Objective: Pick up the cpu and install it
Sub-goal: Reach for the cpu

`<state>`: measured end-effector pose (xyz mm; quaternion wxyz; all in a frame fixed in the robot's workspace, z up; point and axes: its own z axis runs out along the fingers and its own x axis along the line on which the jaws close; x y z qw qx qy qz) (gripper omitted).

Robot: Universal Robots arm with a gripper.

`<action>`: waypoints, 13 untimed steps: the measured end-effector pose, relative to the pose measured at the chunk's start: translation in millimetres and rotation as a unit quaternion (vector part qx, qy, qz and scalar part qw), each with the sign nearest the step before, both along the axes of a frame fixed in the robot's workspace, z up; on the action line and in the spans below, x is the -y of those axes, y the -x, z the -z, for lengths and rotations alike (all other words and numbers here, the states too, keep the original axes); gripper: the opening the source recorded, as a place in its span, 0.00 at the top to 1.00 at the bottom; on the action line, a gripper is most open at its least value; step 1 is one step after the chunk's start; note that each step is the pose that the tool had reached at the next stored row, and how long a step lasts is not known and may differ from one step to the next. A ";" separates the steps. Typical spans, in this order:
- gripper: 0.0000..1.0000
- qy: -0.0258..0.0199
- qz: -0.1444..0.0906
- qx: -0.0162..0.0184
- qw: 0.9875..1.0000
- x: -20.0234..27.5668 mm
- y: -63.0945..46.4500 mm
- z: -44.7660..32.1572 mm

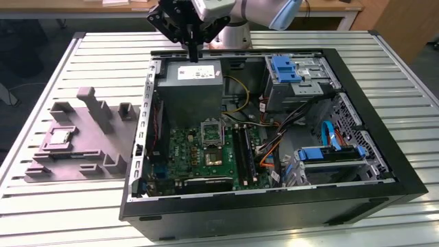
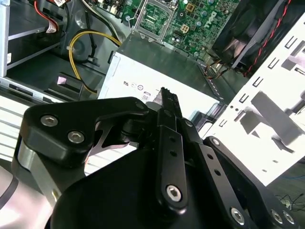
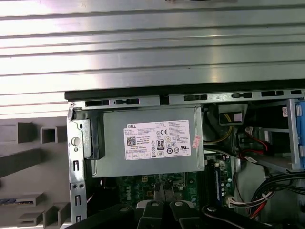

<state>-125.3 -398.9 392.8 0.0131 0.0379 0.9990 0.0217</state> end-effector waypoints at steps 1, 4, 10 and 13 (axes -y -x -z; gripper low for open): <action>0.89 0.000 0.000 0.000 1.000 0.0 0.2 0.0; 0.89 0.000 0.000 0.000 1.000 0.0 0.7 0.0; 0.89 0.000 0.000 0.000 1.000 0.0 3.1 0.0; 0.89 0.000 0.000 0.000 1.000 0.0 3.8 0.0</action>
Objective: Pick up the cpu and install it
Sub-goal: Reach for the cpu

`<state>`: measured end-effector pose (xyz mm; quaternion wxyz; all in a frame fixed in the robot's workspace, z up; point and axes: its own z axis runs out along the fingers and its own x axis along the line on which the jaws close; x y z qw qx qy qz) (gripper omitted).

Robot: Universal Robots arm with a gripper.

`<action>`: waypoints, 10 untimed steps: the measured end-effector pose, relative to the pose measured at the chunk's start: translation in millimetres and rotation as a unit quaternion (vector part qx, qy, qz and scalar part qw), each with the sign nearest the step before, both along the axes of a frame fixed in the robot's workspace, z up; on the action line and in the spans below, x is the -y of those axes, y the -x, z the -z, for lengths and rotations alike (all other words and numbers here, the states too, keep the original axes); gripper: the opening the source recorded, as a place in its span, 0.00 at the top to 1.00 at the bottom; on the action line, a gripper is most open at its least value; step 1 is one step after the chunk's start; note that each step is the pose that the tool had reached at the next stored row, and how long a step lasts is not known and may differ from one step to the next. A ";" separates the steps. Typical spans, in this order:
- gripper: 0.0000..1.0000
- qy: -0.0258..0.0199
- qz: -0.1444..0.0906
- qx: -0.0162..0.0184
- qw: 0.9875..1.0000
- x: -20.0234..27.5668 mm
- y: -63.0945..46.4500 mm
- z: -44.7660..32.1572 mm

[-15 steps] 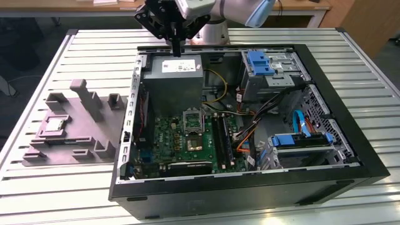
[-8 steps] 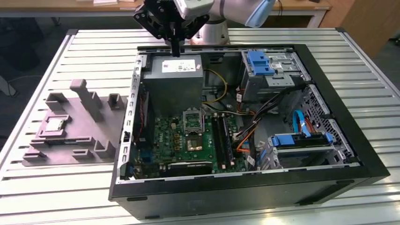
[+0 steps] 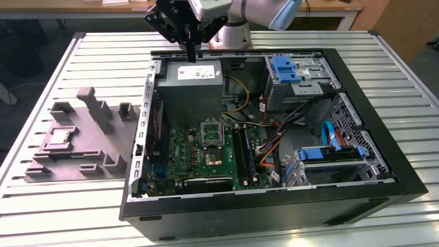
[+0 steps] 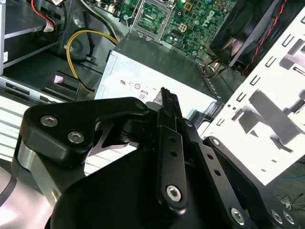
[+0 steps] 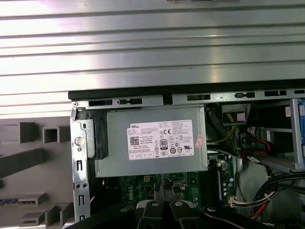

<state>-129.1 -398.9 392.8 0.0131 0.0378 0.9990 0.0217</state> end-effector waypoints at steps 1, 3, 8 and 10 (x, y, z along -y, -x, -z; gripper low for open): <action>0.89 0.000 0.000 0.000 1.000 0.0 0.2 0.0; 0.89 0.000 0.000 0.000 1.000 0.0 0.7 0.0; 0.89 0.000 0.000 0.000 1.000 0.0 13.4 3.1; 0.89 0.000 0.000 0.000 1.000 0.0 13.7 3.2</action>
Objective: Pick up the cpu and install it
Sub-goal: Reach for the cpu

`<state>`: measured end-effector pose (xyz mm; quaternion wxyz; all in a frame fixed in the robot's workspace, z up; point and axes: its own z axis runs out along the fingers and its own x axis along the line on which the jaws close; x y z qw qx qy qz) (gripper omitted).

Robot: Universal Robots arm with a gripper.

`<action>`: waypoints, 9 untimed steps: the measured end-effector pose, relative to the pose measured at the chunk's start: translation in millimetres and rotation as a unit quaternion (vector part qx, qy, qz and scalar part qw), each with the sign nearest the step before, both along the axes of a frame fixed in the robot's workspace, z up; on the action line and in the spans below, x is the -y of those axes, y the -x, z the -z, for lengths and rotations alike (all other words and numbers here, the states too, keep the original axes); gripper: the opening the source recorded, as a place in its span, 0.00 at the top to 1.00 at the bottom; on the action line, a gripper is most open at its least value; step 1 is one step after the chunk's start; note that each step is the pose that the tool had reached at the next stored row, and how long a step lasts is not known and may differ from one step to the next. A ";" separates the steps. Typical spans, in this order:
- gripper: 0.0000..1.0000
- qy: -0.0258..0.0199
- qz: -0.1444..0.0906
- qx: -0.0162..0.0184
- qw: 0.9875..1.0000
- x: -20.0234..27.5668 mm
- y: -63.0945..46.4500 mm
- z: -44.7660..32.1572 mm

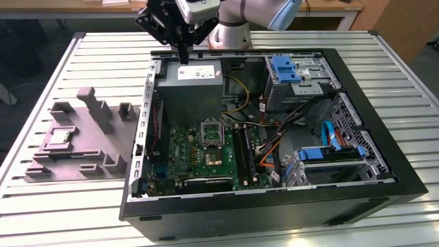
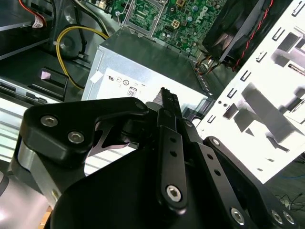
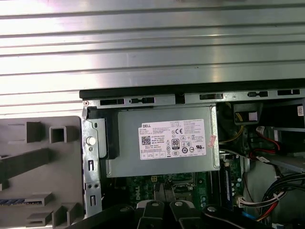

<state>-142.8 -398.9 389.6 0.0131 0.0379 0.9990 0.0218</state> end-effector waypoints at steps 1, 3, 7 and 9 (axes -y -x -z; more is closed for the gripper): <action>0.89 0.000 0.000 0.000 1.000 0.0 0.1 0.0; 0.89 0.000 0.000 0.000 1.000 0.0 0.5 0.1; 0.89 0.000 0.000 0.000 1.000 0.0 3.2 0.3; 0.89 0.000 0.000 0.000 1.000 0.0 5.5 0.3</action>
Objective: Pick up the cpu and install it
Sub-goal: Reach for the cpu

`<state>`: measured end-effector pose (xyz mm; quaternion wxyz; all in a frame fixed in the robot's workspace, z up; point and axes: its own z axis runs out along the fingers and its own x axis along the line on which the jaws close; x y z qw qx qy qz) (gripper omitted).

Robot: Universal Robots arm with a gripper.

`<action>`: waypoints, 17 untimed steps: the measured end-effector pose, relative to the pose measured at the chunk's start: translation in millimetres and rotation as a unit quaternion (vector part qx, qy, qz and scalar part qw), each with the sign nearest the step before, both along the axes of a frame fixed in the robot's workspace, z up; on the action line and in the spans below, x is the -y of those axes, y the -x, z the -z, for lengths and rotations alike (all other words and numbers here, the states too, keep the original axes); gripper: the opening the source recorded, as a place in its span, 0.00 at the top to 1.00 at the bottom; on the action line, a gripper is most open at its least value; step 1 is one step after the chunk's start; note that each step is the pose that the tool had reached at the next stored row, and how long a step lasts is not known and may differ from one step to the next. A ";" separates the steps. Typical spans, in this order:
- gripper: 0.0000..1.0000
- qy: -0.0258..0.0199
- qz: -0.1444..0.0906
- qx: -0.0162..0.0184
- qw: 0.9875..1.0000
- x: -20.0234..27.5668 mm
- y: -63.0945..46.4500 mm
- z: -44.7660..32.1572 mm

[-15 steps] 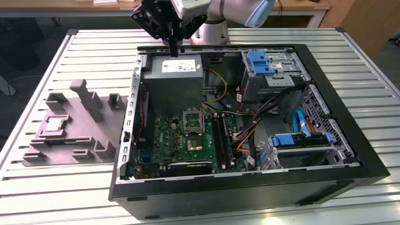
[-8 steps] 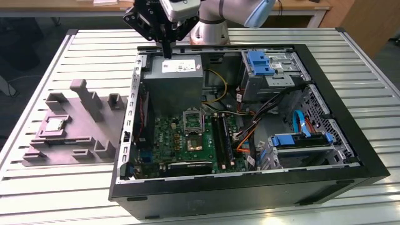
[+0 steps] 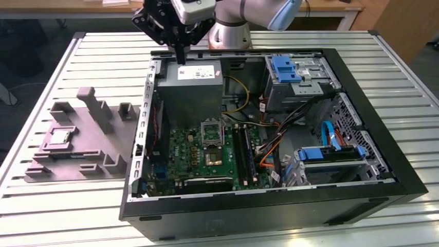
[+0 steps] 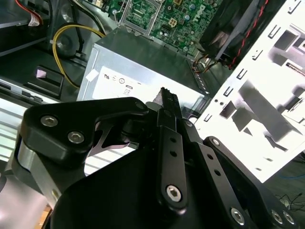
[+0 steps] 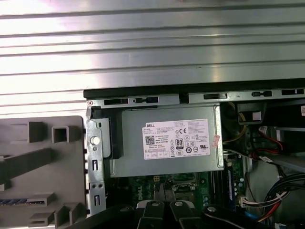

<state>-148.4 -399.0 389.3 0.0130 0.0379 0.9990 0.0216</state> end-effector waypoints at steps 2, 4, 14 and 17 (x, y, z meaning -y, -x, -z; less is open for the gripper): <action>0.89 0.000 0.000 0.000 1.000 0.0 1.9 0.2; 0.89 0.000 0.000 0.000 1.000 0.0 3.6 0.3; 0.89 0.000 0.000 0.000 1.000 0.0 8.4 0.9; 0.89 0.000 0.000 0.000 1.000 0.0 9.4 0.9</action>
